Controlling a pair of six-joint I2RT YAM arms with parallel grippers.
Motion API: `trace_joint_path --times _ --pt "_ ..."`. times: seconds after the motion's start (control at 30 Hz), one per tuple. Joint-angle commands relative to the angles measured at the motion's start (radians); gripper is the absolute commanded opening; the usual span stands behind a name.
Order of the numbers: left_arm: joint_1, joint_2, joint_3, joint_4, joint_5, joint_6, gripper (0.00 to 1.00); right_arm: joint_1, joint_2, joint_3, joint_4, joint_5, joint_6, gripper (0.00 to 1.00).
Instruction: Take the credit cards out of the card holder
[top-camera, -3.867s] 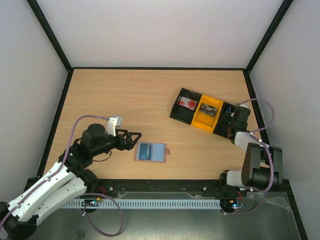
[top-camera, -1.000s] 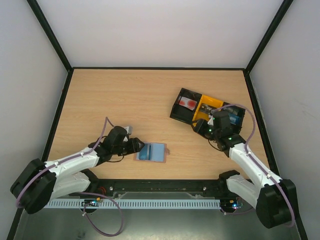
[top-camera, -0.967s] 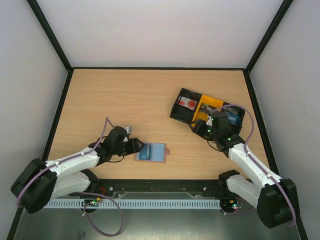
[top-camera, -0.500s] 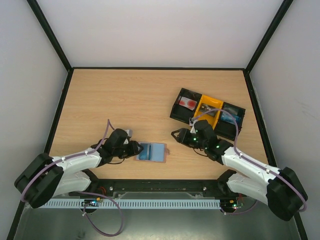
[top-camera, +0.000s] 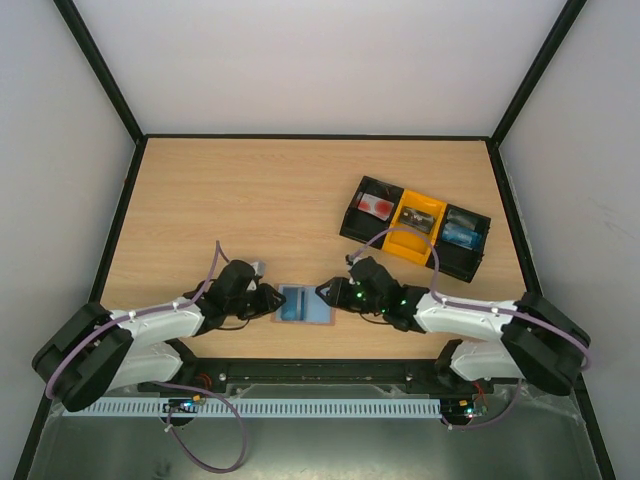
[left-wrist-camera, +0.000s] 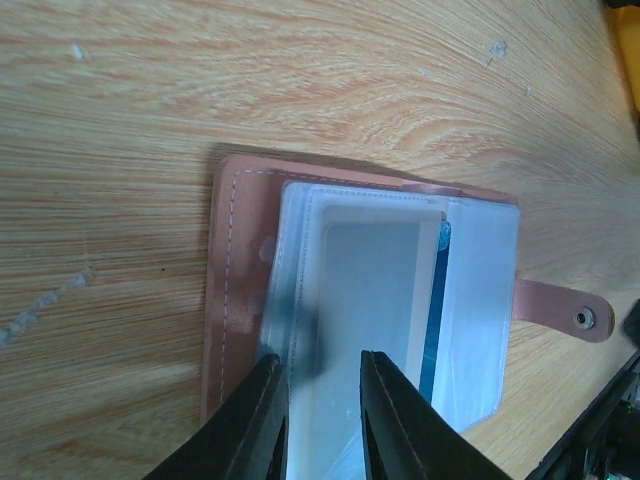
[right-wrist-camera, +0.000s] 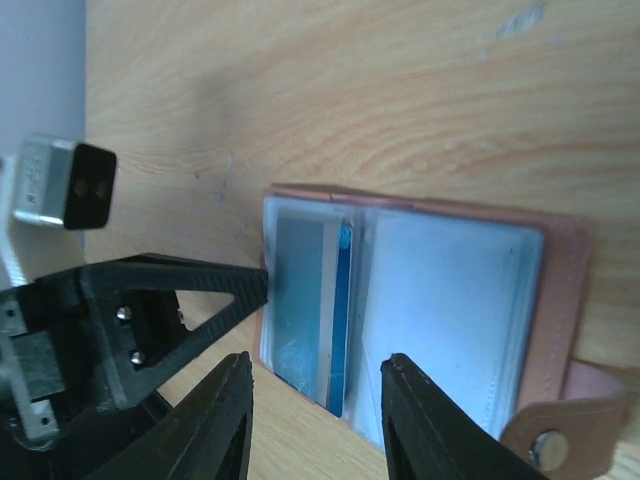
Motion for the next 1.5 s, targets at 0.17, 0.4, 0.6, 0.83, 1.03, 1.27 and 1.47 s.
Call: trace_joint_path --times 0.17,0.4,0.6,0.83,1.03,1.27,1.47 --pt "-0.008 0.016 -0.028 -0.016 0.010 -0.004 0.22 0.087 0.167 0.016 0.161 0.045 0.040 0.31" --pt "-0.009 0.009 -0.029 -0.017 0.009 -0.005 0.24 0.116 0.274 0.025 0.231 0.034 0.044 0.28" --pt "-0.010 0.008 -0.031 -0.017 0.011 -0.006 0.22 0.149 0.361 0.058 0.264 0.022 0.040 0.26" --pt "-0.011 0.005 -0.034 -0.018 0.013 -0.008 0.20 0.157 0.419 0.071 0.287 0.022 0.041 0.22" --pt "-0.011 0.007 -0.037 -0.018 0.010 -0.006 0.19 0.157 0.414 0.062 0.300 0.029 0.041 0.11" --pt "-0.011 0.021 -0.034 -0.016 0.006 0.003 0.17 0.157 0.381 0.048 0.298 0.043 0.030 0.02" --pt "-0.010 0.034 -0.037 -0.028 -0.013 0.015 0.16 0.157 0.365 0.034 0.301 0.043 0.035 0.02"
